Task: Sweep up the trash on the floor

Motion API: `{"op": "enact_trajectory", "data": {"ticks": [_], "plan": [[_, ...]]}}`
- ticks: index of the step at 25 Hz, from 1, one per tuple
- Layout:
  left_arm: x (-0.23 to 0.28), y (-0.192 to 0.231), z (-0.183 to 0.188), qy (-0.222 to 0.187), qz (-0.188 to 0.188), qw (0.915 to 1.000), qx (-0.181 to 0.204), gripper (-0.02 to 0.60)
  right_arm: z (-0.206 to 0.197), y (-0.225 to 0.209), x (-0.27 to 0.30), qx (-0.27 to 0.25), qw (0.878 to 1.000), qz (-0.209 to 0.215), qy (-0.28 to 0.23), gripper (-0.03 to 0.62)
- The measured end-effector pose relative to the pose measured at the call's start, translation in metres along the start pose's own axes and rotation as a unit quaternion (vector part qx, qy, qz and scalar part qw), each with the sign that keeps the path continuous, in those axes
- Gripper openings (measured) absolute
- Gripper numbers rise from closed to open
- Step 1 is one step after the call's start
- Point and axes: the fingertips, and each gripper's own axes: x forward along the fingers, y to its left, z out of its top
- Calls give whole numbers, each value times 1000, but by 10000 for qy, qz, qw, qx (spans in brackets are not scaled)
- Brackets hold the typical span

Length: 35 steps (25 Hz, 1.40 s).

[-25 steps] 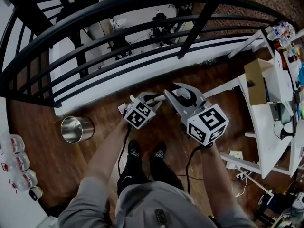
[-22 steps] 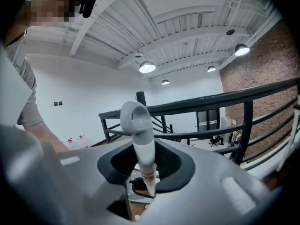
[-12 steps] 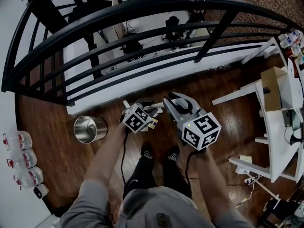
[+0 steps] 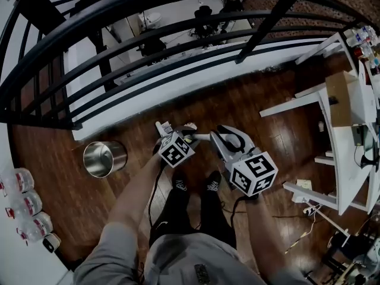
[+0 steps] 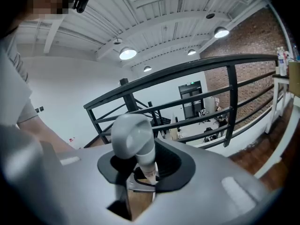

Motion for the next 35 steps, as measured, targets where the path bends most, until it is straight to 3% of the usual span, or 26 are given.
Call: {"op": "enact_trajectory", "data": {"ticks": [6,12,22,26,31,35], "plan": [[21,-22,18,-70,-301,9993,227,132,-6,-21,-27,159,9991,-378,-49,87],[24,-33,38,1,-330,9985,444,129,5,-28,-45,162,9989,-376,-238,89],[-46,-74,102,-219,-86,9970,731,118,76,0,-113,88,9966,-107,-806,89],[-67,-84,140,-417,-45,9921,1181,110,111,9,-142,-148,9919,-231,-1238,89],[-66,-117,172,-685,-308,9866,1445,107,128,7,-183,-219,9859,-573,-1555,87],[-48,-163,191,-660,-632,9820,1654,103,122,-6,-225,-206,9815,-862,-1694,87]]}}
